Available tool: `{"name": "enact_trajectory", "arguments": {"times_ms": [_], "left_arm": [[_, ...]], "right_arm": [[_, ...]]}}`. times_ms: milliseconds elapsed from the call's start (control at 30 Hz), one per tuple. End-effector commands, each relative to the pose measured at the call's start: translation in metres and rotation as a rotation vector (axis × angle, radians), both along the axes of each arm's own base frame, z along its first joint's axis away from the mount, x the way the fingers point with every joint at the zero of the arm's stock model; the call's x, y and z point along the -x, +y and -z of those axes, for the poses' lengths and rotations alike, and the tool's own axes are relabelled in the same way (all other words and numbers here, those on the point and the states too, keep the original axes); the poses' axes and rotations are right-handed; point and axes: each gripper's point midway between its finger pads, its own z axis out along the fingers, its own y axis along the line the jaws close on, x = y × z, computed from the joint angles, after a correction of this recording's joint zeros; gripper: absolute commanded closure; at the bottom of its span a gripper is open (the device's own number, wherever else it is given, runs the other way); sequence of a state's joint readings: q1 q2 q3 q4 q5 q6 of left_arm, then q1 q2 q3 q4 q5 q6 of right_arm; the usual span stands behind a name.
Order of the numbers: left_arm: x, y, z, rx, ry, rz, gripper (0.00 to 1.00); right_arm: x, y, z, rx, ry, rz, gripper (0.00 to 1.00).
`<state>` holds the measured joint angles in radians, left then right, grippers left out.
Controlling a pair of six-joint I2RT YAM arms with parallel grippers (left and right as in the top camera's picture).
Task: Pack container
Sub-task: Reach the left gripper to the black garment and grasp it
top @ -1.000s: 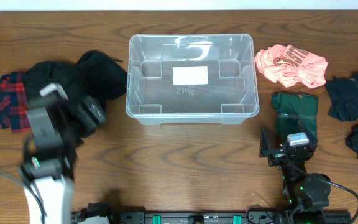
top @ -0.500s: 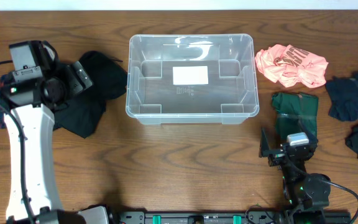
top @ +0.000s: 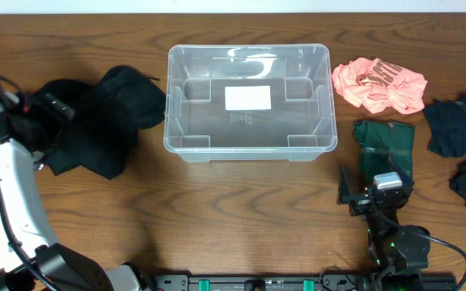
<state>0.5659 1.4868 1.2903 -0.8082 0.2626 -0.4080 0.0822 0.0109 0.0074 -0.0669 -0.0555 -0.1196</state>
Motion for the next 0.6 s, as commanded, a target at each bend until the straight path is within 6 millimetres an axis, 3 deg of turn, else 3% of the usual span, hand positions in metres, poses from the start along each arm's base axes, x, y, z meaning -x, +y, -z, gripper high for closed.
{"name": "enact_trajectory", "arguments": {"times_ms": [0, 167, 267, 567], "left_arm": [[0.008, 0.01, 0.013, 0.075, -0.024, -0.027, 0.02], [0.029, 0.046, 0.034, 0.071, -0.04, -0.138, 0.02], [0.029, 0.058, 0.044, 0.051, -0.093, -0.136, 0.02], [0.017, 0.058, 0.087, 0.087, -0.111, -0.07, 0.02]], "right_arm": [[0.0, -0.004, 0.0, -0.014, 0.001, 0.018, 0.01], [0.0, -0.004, 0.001, -0.014, 0.002, 0.018, 0.01], [0.0, -0.004, 0.0, -0.014, 0.001, 0.018, 0.01], [0.0, -0.004, 0.0, -0.014, 0.001, 0.018, 0.01]]}}
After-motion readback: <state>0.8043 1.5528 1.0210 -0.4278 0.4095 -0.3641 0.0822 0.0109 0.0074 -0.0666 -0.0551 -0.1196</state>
